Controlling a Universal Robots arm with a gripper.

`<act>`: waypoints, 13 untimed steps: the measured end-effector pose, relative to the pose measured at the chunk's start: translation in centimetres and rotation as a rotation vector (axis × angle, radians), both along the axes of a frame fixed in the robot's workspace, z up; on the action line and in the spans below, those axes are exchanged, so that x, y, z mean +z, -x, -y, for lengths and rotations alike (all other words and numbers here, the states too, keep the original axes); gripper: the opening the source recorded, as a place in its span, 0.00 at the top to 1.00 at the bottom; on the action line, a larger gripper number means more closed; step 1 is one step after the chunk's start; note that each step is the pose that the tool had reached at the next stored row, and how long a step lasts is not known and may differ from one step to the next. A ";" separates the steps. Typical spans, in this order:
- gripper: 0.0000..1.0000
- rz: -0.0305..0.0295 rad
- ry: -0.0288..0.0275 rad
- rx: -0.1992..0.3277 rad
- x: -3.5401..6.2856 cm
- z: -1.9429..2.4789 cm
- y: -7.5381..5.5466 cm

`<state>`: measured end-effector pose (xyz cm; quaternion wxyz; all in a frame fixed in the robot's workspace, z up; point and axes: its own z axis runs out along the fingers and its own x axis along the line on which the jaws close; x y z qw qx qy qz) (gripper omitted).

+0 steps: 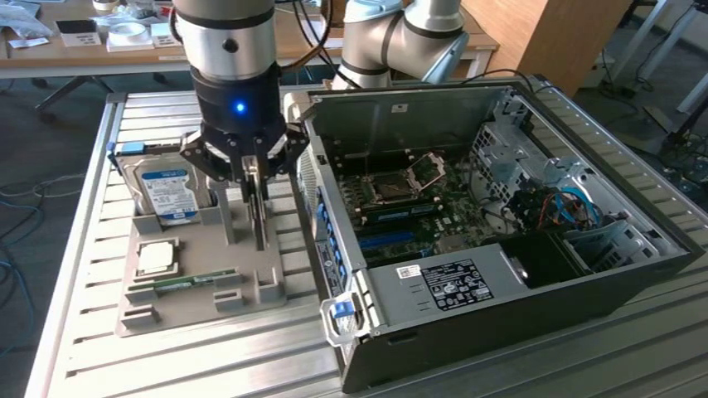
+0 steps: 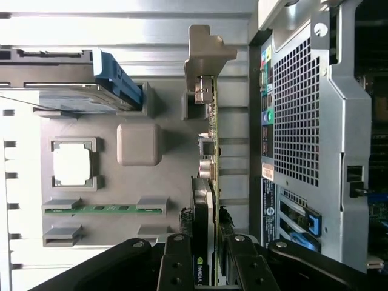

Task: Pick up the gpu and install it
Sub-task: 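Pick up the gpu and move the gpu toward the slot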

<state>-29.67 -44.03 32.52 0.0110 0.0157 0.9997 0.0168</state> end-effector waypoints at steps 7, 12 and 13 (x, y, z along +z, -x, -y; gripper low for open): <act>0.73 0.0000 0.0000 0.000 2.17 0.00 0.0; 0.73 0.0000 -0.0001 0.000 3.57 0.00 0.0; 0.73 0.0000 -0.0001 0.000 3.76 0.00 0.0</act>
